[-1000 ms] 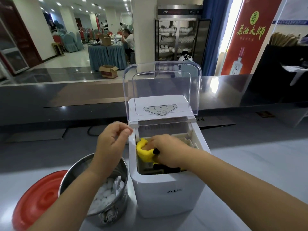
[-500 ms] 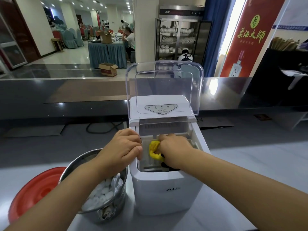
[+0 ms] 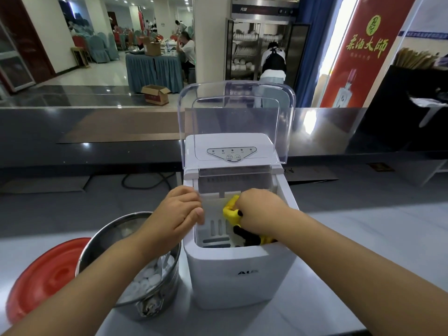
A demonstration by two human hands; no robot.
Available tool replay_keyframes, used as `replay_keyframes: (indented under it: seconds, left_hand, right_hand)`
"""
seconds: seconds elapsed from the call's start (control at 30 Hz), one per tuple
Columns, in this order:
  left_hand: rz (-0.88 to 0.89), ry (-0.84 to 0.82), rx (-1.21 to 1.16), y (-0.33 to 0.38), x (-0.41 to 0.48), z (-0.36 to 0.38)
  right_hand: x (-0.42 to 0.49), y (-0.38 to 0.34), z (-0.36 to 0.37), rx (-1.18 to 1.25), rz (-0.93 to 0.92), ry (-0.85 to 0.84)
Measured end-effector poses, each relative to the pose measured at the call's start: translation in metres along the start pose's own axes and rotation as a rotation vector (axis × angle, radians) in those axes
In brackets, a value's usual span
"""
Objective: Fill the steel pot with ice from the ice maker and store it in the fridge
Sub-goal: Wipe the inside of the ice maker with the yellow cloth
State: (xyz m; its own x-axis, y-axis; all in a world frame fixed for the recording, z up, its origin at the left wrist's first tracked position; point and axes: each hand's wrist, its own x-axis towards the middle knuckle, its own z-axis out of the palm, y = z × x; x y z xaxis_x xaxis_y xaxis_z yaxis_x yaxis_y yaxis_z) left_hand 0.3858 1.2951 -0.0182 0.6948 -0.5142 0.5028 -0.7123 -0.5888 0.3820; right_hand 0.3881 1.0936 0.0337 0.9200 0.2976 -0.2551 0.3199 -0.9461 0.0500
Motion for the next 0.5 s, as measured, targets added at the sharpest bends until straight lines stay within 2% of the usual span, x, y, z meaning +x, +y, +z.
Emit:
replay_keyframes:
  seconds: [0.1, 0.17, 0.23, 0.33, 0.5]
  left_hand:
    - [-0.015, 0.010, -0.065, -0.002, 0.000, 0.002]
    - [-0.100, 0.013, -0.137, -0.001, -0.001, 0.003]
    - [-0.154, 0.023, -0.181, 0.002, -0.002, 0.004]
    - [-0.145, 0.051, -0.217, 0.003, -0.002, 0.006]
    - [-0.145, 0.044, -0.189, 0.004, 0.000, 0.005]
  right_hand:
    - [0.007, -0.012, 0.006, 0.252, -0.139, -0.048]
    - [0.012, -0.020, 0.009, 0.403, -0.174, -0.086]
    - [0.016, -0.024, 0.011, 0.460, -0.190, -0.126]
    - [0.015, -0.020, 0.011, 0.505, -0.199, -0.211]
    - [0.008, -0.006, 0.000, 0.608, -0.324, -0.283]
